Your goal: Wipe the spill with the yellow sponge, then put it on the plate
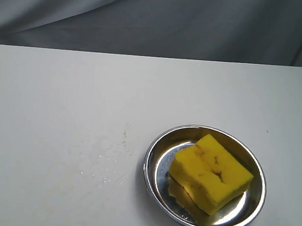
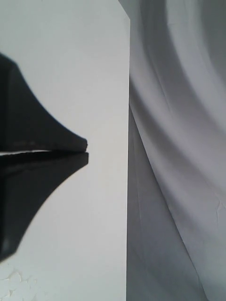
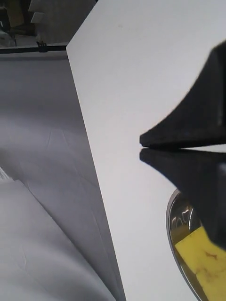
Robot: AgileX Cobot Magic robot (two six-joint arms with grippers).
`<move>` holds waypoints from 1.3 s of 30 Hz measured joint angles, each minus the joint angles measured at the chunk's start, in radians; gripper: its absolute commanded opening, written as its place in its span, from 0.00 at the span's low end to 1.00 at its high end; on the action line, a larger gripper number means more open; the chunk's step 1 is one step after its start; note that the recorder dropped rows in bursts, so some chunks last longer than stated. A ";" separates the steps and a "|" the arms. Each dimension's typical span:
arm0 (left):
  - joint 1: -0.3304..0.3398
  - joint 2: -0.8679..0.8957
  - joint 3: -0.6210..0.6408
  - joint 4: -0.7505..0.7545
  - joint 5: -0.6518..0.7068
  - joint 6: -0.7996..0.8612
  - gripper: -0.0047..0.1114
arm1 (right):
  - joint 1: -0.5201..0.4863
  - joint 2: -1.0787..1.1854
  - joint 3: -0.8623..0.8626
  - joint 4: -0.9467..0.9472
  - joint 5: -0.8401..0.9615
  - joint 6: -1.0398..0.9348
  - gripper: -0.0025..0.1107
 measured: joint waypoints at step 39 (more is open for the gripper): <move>0.000 0.000 0.000 0.000 0.002 0.000 0.04 | 0.000 -0.002 0.000 -0.031 -0.030 -0.030 0.02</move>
